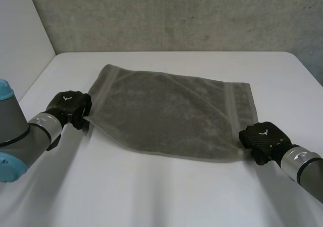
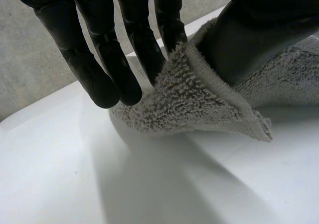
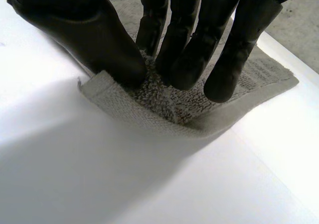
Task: Fold the towel.
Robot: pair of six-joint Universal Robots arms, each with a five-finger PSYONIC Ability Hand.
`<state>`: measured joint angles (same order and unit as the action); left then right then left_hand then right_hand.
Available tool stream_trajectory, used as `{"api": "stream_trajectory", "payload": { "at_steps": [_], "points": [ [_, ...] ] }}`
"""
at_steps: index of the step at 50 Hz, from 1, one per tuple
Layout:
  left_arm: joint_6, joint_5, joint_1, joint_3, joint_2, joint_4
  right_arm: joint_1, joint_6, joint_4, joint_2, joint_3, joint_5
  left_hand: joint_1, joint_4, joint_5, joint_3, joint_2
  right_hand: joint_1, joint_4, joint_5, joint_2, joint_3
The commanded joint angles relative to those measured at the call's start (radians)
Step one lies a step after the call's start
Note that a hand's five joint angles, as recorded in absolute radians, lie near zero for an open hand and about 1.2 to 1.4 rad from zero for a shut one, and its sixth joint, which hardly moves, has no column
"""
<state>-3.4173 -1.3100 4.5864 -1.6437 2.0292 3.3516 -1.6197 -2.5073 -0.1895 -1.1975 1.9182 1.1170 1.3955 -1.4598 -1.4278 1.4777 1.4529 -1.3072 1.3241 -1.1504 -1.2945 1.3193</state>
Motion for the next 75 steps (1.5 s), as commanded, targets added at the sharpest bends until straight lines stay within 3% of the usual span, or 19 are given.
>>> {"api": "stream_trajectory", "payload": {
  "at_steps": [1, 13, 21, 23, 29, 31, 36, 44, 52, 56, 61, 66, 73, 75],
  "points": [
    [0.001, 0.000, 0.000, -0.001, -0.006, 0.000, 0.004, -0.007, -0.008, -0.046, -0.008, 0.014, -0.063, 0.128, 0.270, -0.146, -0.121, -0.089, 0.072, -0.071, -0.102, 0.077],
    [-0.006, 0.000, -0.004, -0.024, -0.041, -0.006, 0.015, -0.070, 0.027, -0.157, -0.038, 0.014, -0.058, 0.122, 0.264, -0.140, -0.115, -0.089, 0.072, -0.071, -0.102, 0.077],
    [-0.078, 0.002, 0.020, -0.112, -0.196, -0.008, 0.031, -0.051, 0.329, -0.208, -0.154, -0.008, 0.001, 0.064, 0.206, -0.081, -0.057, -0.089, 0.072, -0.071, -0.102, 0.077],
    [-0.106, 0.006, 0.037, -0.142, -0.240, -0.008, 0.055, -0.001, 0.459, -0.211, -0.198, -0.025, 0.001, 0.064, 0.206, -0.081, -0.057, -0.089, 0.072, -0.071, -0.102, 0.077],
    [-0.233, 0.076, 0.085, -0.258, -0.397, -0.021, 0.086, 0.148, 0.639, -0.226, -0.243, -0.049, 0.001, 0.064, 0.206, -0.081, -0.057, -0.089, 0.072, -0.071, -0.102, 0.077],
    [-0.259, 0.095, 0.091, -0.286, -0.443, -0.037, 0.116, 0.209, 0.758, -0.257, -0.277, -0.080, 0.001, 0.064, 0.206, -0.081, -0.057, -0.089, 0.072, -0.071, -0.102, 0.077],
    [-0.333, 0.126, 0.126, -0.347, -0.578, -0.104, 0.165, 0.213, 0.867, -0.293, -0.352, -0.158, 0.001, 0.064, 0.206, -0.081, -0.057, -0.089, 0.072, -0.071, -0.102, 0.077],
    [-0.441, 0.166, 0.230, -0.335, -0.667, -0.130, 0.233, 0.150, 0.872, -0.327, -0.452, -0.250, 0.001, 0.064, 0.206, -0.081, -0.057, -0.089, 0.072, -0.071, -0.102, 0.077],
    [-0.439, 0.187, 0.229, -0.280, -0.570, -0.109, 0.225, 0.108, 0.817, -0.239, -0.487, -0.247, 0.001, 0.064, 0.206, -0.081, -0.057, -0.089, 0.072, -0.071, -0.102, 0.077],
    [-0.438, 0.175, 0.148, -0.204, -0.404, -0.083, 0.195, 0.105, 0.812, -0.156, -0.527, -0.238, 0.001, 0.064, 0.206, -0.081, -0.057, -0.089, 0.072, -0.071, -0.102, 0.077],
    [-0.439, 0.147, 0.059, -0.076, -0.224, -0.092, 0.093, 0.107, 0.812, -0.021, -0.637, -0.160, 0.001, 0.064, 0.206, -0.081, -0.057, -0.089, 0.072, -0.071, -0.102, 0.077],
    [-0.438, 0.080, 0.025, 0.088, -0.077, -0.095, -0.020, 0.105, 0.811, 0.152, -0.842, 0.005, 0.001, 0.064, 0.206, -0.081, -0.057, -0.089, 0.072, -0.071, -0.102, 0.077],
    [-0.404, 0.005, -0.017, 0.335, 0.000, -0.118, -0.118, 0.070, 0.782, 0.219, -1.051, 0.096, 0.001, 0.064, 0.206, -0.081, -0.057, -0.089, 0.072, -0.071, -0.102, 0.077],
    [-0.337, -0.006, -0.037, 0.453, -0.003, -0.121, -0.141, 0.033, 0.743, 0.219, -1.102, 0.109, 0.001, 0.064, 0.206, -0.081, -0.057, -0.089, 0.072, -0.071, -0.102, 0.077]
  ]
}}
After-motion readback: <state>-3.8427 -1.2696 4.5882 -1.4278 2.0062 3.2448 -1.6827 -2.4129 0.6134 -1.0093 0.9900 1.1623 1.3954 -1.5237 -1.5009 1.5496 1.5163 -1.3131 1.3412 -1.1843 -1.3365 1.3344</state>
